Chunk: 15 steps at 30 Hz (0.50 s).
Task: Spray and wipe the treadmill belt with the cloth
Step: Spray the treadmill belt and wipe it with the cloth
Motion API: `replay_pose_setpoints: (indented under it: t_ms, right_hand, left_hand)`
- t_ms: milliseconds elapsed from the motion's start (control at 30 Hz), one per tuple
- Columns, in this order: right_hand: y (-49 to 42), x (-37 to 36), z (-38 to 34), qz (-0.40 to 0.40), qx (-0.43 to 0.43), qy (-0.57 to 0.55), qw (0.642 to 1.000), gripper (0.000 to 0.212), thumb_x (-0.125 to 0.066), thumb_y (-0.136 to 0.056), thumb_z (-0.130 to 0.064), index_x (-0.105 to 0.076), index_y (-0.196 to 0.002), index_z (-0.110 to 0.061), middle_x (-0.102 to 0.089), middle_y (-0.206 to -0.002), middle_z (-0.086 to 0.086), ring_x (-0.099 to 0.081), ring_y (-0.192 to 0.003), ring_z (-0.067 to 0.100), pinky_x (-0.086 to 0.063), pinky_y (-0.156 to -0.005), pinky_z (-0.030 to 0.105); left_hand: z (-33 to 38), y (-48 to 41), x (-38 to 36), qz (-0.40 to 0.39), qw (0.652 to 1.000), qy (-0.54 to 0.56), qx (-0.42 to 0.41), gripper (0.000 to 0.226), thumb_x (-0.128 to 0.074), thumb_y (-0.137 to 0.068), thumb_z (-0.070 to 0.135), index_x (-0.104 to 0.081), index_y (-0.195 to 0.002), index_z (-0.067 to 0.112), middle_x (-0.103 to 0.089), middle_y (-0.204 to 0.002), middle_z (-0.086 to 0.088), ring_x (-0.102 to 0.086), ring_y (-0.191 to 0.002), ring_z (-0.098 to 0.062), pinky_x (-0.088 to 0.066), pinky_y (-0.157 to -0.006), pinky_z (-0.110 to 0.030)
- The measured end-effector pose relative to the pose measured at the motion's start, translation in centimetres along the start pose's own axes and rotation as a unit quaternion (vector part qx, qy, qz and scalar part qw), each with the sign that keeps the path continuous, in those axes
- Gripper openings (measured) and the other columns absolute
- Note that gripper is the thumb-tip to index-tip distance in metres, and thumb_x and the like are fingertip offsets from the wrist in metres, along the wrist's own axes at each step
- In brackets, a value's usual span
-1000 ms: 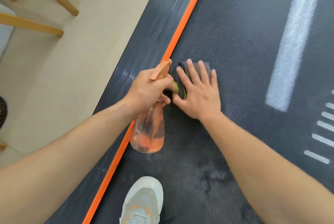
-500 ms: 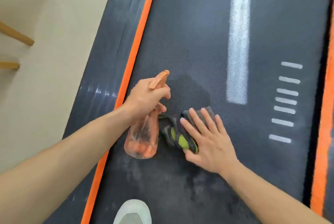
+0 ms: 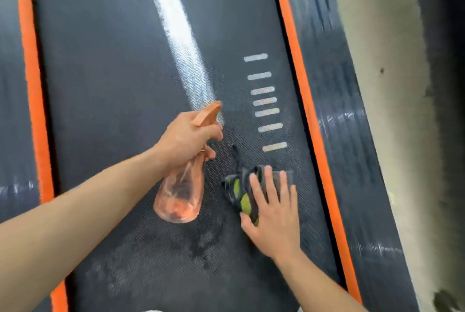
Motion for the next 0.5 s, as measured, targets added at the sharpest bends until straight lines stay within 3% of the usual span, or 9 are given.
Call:
replay_pose_setpoints:
  t_ms: [100,200,367,500]
  right_hand:
    - [1.7,-0.8,0.8,0.012,-0.015,-0.013,1.000,0.094,-0.058,-0.079,-0.063,-0.023,-0.161,-0.033,-0.011,-0.172,0.003,-0.005,-0.158,0.034,-0.021,-0.122,0.061]
    - [1.5,-1.0,0.8,0.023,-0.020,-0.026,0.999,0.095,-0.058,-0.079,-0.063,-0.022,-0.161,-0.033,-0.013,-0.172,0.003,-0.006,-0.158,0.034,-0.016,-0.124,0.059]
    - [1.6,-0.8,0.9,0.045,-0.027,-0.036,0.998,0.091,-0.058,-0.079,-0.063,-0.031,-0.160,-0.032,-0.015,-0.171,0.003,-0.004,-0.158,0.033,-0.016,-0.123,0.060]
    - [0.5,-0.6,1.0,0.042,-0.052,-0.048,0.997,0.091,-0.055,-0.081,-0.065,-0.026,-0.161,-0.033,-0.009,-0.172,0.004,-0.001,-0.158,0.032,-0.014,-0.124,0.059]
  left_hand:
    - [0.3,-1.4,-4.4,-0.045,0.999,-0.017,0.013,0.040,-0.074,-0.080,0.003,-0.065,-0.117,-0.005,-0.060,-0.093,-0.010,-0.056,-0.045,-0.021,-0.048,-0.046,-0.024]
    - [0.6,-2.8,-6.7,-0.047,0.998,-0.023,0.025,0.047,-0.075,-0.069,0.013,-0.064,-0.108,-0.009,-0.060,-0.091,-0.014,-0.059,-0.045,-0.023,-0.050,-0.055,-0.029]
    - [1.7,-4.5,-8.1,-0.037,0.996,-0.072,0.030,0.011,-0.070,-0.081,0.012,-0.071,-0.087,0.003,-0.069,-0.081,-0.007,-0.065,-0.048,-0.023,-0.049,-0.053,-0.028]
    - [2.4,-5.3,-7.7,-0.044,0.995,-0.079,0.029,0.004,-0.070,-0.081,0.010,-0.068,-0.079,0.007,-0.069,-0.080,-0.009,-0.063,-0.045,-0.022,-0.048,-0.050,-0.027]
Point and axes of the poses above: each hand's wrist, its own y-axis away from the middle knuckle, its own x-axis out of the back of the hand, z = x × y, the point moved 9 cm from there along -y, towards the middle knuckle
